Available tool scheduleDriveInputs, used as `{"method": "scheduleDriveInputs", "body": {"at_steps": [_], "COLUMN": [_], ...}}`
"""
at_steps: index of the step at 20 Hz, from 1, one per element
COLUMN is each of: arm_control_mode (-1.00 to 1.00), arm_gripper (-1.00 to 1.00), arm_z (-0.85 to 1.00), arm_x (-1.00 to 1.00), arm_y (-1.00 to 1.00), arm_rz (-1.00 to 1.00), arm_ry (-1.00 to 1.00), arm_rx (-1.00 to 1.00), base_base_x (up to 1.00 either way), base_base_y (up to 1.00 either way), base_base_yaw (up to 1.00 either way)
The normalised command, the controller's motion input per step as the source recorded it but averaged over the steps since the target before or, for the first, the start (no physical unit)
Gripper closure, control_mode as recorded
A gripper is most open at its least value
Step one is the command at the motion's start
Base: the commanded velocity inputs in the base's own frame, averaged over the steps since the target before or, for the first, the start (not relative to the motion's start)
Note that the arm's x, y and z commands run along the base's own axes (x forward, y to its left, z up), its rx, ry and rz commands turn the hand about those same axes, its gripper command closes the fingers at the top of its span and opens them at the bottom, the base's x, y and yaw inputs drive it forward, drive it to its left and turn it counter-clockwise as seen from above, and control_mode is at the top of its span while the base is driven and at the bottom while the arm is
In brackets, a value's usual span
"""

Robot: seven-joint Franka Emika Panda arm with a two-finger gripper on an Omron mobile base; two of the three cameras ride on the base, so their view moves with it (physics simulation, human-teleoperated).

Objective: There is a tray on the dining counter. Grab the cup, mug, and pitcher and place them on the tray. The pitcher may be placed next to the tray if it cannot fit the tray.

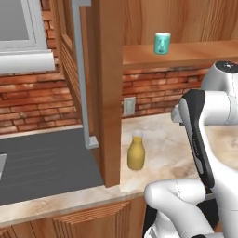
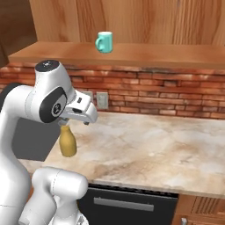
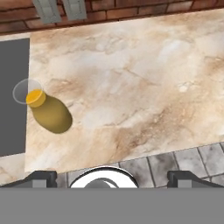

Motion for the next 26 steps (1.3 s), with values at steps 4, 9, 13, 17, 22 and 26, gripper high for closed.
{"method": "scheduleDriveInputs", "body": {"at_steps": [4,9,13,17,22,26], "arm_control_mode": [1.00,1.00,-1.00,-1.00,-1.00,-1.00], "arm_gripper": [-1.00,-1.00,-1.00,-1.00,-1.00,-1.00], "arm_z": [0.00,0.00,0.01,0.17,0.42,0.60], "arm_x": [0.00,0.00,0.11,0.00,0.00,0.00], "arm_y": [0.00,0.00,0.00,0.05,0.00,0.04], "arm_rz": [0.00,0.00,0.00,0.00,0.00,0.00], "arm_ry": [0.00,0.00,-0.01,-0.14,-0.19,-0.15], "arm_rx": [0.00,0.00,0.00,-0.01,0.00,0.00], "base_base_x": [0.38,0.32,0.08,0.00,0.00,0.00], "base_base_y": [0.01,0.07,0.00,0.00,0.00,0.00], "base_base_yaw": [0.15,0.10,0.02,0.00,0.00,0.00]}}
